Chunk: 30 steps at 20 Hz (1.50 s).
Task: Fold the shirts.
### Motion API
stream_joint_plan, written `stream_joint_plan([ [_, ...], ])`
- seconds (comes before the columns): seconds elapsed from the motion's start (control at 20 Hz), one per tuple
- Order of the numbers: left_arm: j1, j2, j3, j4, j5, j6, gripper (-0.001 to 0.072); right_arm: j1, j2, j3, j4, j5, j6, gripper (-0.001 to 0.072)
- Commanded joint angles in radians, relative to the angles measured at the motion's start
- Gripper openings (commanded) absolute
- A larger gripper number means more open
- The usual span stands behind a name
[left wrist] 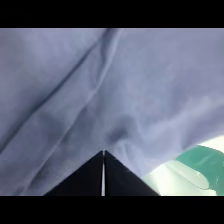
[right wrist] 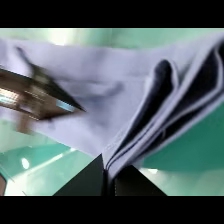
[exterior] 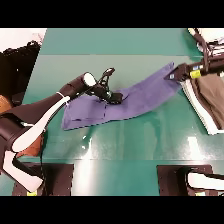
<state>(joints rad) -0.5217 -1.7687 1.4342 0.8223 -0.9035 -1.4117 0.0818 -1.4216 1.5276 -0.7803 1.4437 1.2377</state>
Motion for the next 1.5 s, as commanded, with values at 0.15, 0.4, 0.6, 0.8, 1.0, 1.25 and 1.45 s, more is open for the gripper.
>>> stream_joint_plan([
  [0.15, -0.011, -0.024, 0.009, 0.015, 0.024, -0.003, 0.0023, 0.192, 0.016, 0.151, 0.042, -0.016, 0.083, 0.0012],
  [0.4, 0.001, -0.021, 0.039, 0.016, 0.008, -0.002, 0.0023, 0.281, -0.003, 0.151, 0.11, -0.042, 0.063, 0.0012],
  [0.6, 0.109, -0.004, 0.162, 0.126, -0.197, -0.003, 0.0023, 0.372, -0.045, 0.151, 0.195, -0.08, 0.003, 0.0012],
  [0.8, 0.306, 0.114, 0.246, 0.276, -0.351, -0.002, 0.0023, 0.527, -0.143, 0.152, 0.348, -0.243, -0.124, 0.0012],
  [1.0, 0.49, 0.255, 0.272, 0.355, -0.397, -0.001, 0.0024, 0.703, -0.338, 0.266, 0.361, -0.367, -0.172, 0.0018],
  [1.25, 0.608, 0.34, 0.27, 0.353, -0.407, -0.002, 0.0023, 0.806, -0.551, 0.468, 0.359, -0.305, -0.243, 0.0504],
  [1.45, 0.607, 0.343, 0.27, 0.348, -0.441, -0.001, 0.0024, 0.728, -0.574, 0.488, 0.358, -0.083, -0.224, 0.0208],
])
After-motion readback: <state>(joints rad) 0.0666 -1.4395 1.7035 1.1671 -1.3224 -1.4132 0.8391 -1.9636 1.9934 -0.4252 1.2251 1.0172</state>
